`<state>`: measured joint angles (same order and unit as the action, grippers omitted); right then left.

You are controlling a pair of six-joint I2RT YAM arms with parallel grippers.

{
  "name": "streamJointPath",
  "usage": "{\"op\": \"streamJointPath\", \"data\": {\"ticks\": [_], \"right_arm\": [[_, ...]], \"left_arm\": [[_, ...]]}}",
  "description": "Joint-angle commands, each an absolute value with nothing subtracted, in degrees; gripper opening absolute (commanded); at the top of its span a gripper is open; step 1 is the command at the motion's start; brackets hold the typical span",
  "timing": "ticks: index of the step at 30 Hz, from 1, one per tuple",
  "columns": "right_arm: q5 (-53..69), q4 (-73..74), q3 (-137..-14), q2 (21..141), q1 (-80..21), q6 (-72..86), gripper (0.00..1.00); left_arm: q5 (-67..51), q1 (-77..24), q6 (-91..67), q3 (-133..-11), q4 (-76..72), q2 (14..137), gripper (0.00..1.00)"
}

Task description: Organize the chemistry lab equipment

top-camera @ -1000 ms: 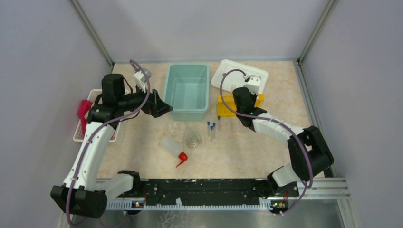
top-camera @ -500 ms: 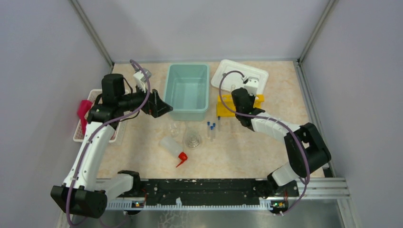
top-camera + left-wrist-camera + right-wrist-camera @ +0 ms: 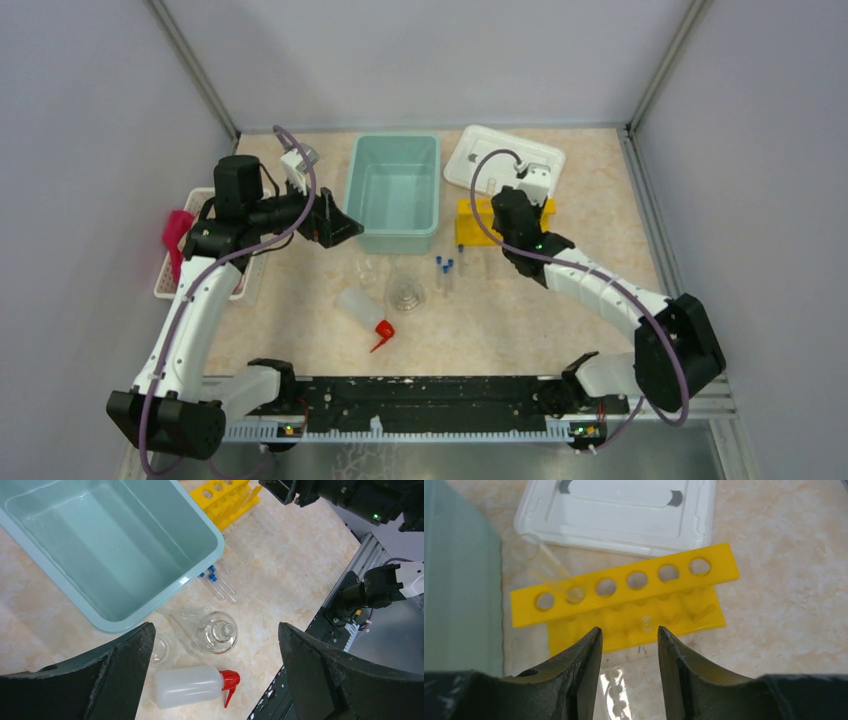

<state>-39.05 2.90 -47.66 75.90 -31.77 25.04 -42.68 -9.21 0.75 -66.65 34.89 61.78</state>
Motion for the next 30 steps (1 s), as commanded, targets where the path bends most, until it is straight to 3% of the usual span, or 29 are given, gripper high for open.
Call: {"op": "streamJointPath", "data": {"ticks": [1, 6, 11, 20, 30], "right_arm": [[-36.63, 11.87, -50.92, 72.01, -39.44, 29.42, 0.42], [-25.26, 14.19, -50.78, 74.14, -44.7, 35.83, 0.33], [-24.61, 15.28, -52.68, 80.44, -45.09, 39.0, 0.26], [-24.43, 15.87, -58.66, 93.14, -45.09, 38.39, 0.26], [-25.28, 16.96, -63.03, 99.4, -44.36, 38.1, 0.26]], "left_arm": [[-43.16, -8.96, 0.18, -68.29, 34.55, 61.13, 0.99], [-43.23, -8.96, 0.09, -68.2, 34.66, 60.96, 0.99], [-42.98, -8.95, 0.09, -68.64, 35.25, 60.67, 0.99], [-42.85, -8.96, 0.09, -68.81, 35.6, 60.33, 0.99], [-43.22, -8.96, 0.09, -69.14, 35.6, 60.32, 0.99]]}}
